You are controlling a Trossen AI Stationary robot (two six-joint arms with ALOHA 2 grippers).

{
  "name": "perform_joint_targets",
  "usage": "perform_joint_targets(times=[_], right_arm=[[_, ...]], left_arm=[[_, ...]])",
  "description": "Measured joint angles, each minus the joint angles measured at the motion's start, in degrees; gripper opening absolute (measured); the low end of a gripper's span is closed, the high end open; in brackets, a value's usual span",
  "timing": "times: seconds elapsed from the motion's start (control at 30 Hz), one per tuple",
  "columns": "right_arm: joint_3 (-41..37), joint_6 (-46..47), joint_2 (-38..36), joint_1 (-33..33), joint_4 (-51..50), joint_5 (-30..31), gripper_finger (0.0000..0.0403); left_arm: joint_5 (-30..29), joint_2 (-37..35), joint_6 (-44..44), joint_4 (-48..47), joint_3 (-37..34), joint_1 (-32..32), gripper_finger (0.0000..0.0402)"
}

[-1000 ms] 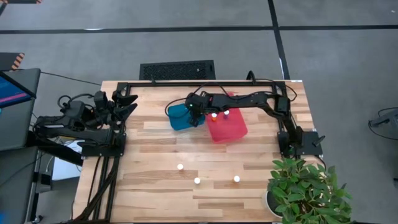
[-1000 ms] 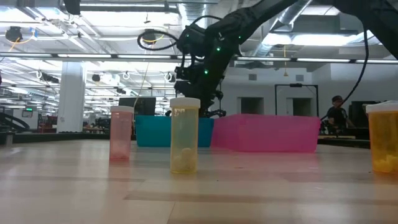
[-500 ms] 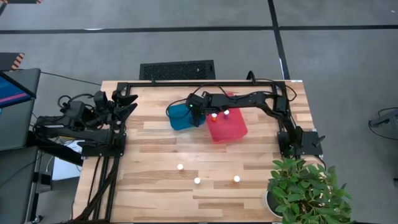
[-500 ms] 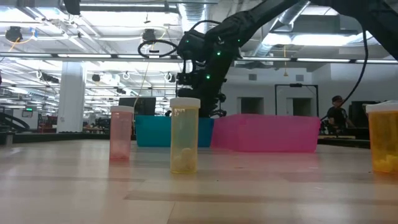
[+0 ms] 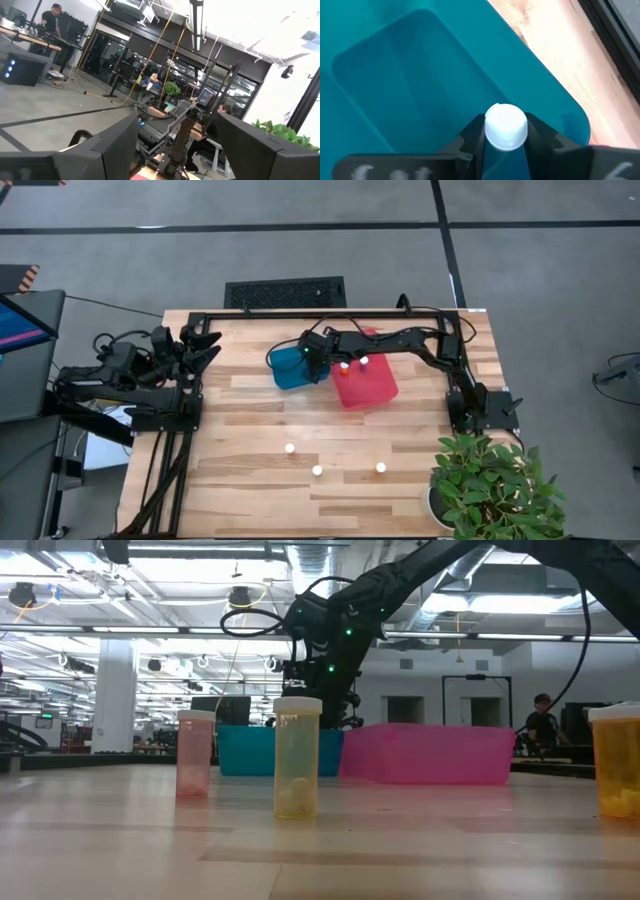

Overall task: Pick and place medicine bottles into bin by pill shape (circle, oval)
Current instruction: Put the blue pill bottle into the blue bin, then put the orange pill bottle into the blue bin

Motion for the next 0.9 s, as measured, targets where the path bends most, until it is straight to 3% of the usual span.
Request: perform_joint_targets(times=[0.4,0.9], right_arm=[[-0.2,0.0,0.3,0.0,-0.5,-1.5,0.0206],[0.0,0.0,-3.9,-0.3,-1.9,-3.4,0.0218]], left_arm=[[0.0,0.0,0.0,0.0,0.0,0.0,0.0259],[0.0,0.0,-0.1,0.0,0.0,0.0,0.0259]])
